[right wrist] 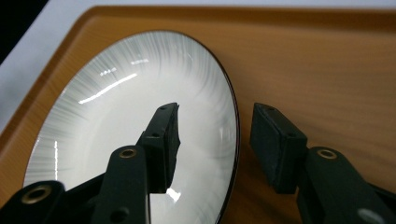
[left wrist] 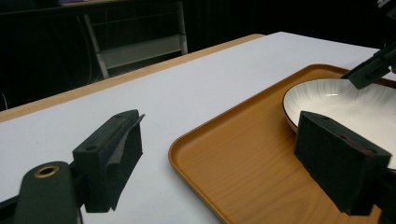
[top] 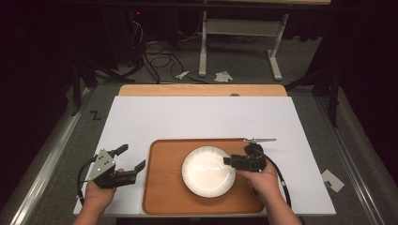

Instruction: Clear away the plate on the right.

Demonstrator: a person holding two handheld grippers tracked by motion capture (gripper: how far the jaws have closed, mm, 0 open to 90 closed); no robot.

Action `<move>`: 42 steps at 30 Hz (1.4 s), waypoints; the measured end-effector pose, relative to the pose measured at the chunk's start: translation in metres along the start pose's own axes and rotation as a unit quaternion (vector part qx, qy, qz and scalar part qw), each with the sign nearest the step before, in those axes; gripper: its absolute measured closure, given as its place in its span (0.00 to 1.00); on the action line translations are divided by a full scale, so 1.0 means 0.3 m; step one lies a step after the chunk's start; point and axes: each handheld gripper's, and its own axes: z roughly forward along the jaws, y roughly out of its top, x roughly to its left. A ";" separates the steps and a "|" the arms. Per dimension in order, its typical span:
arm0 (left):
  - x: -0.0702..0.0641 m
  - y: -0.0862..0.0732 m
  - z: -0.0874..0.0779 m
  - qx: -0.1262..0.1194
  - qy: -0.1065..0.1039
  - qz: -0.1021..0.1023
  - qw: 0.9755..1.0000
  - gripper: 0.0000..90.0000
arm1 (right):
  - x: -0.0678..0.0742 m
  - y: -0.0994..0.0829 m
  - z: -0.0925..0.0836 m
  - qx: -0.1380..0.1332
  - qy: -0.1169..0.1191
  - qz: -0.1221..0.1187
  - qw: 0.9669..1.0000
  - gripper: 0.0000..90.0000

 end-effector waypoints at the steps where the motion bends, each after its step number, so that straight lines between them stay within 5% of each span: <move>1: 0.000 0.000 0.001 -0.001 0.000 -0.001 1.000 0.18 | 0.002 0.002 -0.007 -0.007 -0.001 -0.006 1.000 0.57; 7: -0.001 -0.001 0.004 0.002 -0.003 -0.001 1.000 0.18 | 0.014 0.014 -0.057 -0.043 0.006 -0.033 0.999 0.52; 9: -0.003 -0.001 0.004 0.001 -0.003 -0.002 1.000 0.18 | 0.015 0.020 -0.096 -0.071 0.004 -0.060 0.996 0.44; 13: -0.003 -0.002 0.005 0.005 -0.003 -0.001 1.000 0.18 | 0.011 0.027 -0.128 -0.072 0.001 -0.071 0.995 0.35; 16: -0.004 -0.004 0.009 0.007 -0.006 0.000 1.000 0.18 | -0.009 0.019 -0.187 -0.095 -0.025 -0.082 0.992 0.21; 24: -0.011 -0.005 0.014 0.012 -0.006 0.004 1.000 0.18 | -0.082 -0.037 -0.314 -0.143 -0.058 -0.069 0.986 0.02; 32: -0.016 -0.010 0.025 0.022 -0.007 0.006 1.000 0.18 | -0.142 -0.129 -0.375 -0.166 -0.074 -0.066 0.981 0.00; 42: -0.021 -0.007 0.023 0.020 -0.007 0.010 1.000 0.18 | -0.107 -0.150 -0.348 -0.162 -0.071 -0.096 0.980 0.00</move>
